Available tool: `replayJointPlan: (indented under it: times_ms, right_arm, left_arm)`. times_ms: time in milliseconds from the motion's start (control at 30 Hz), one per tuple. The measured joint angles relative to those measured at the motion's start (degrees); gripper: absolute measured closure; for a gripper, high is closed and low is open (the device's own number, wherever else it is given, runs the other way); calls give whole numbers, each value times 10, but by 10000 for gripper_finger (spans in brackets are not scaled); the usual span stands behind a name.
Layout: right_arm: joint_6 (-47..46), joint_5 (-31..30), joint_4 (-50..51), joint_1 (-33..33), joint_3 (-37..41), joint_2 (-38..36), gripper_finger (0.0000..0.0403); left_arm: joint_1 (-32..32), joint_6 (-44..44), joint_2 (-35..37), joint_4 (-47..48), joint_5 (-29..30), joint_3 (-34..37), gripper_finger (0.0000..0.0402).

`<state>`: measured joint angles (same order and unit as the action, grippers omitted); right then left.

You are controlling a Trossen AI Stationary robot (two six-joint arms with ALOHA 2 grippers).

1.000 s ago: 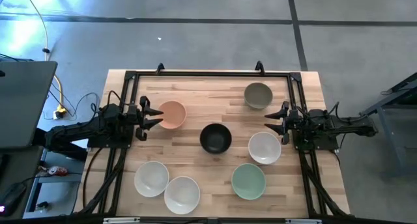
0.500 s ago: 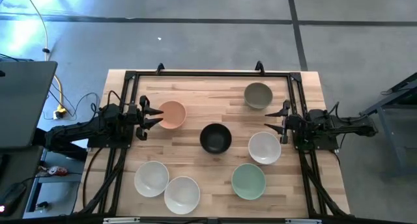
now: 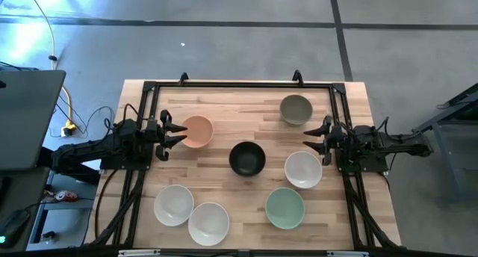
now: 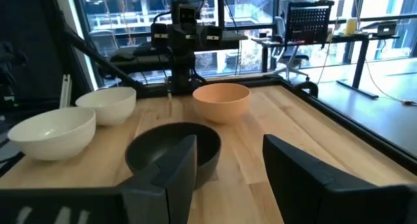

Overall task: Nest bowls inside each other
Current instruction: Stack the gray bowl on the black bowl

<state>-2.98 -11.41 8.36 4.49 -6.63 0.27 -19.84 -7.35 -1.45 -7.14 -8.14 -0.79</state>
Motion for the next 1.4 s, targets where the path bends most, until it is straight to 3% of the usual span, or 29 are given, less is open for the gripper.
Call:
replayJointPlan:
  times_ms: [467,667,833,1100,1300,1400]
  right_arm:
    - [0,2,-2,0,0,0,233]
    - [3,-44,-23,0,0,0,233]
    - [1,-48,-28,0,0,0,233]
    - [-86,-47,-31,0,0,0,233]
    - [-139,-43,-45,0,0,0,233]
    - [-148,-10,-90,0,0,0,233]
  left_arm:
    - [0,0,0,0,19,0,268]
    - [0,0,0,0,34,0,268]
    - [0,-1,0,0,32,0,268]
    - [0,-60,0,0,-34,0,268]
    - [0,-91,0,0,-34,0,268]
    - [0,-104,0,-1,-33,0,268]
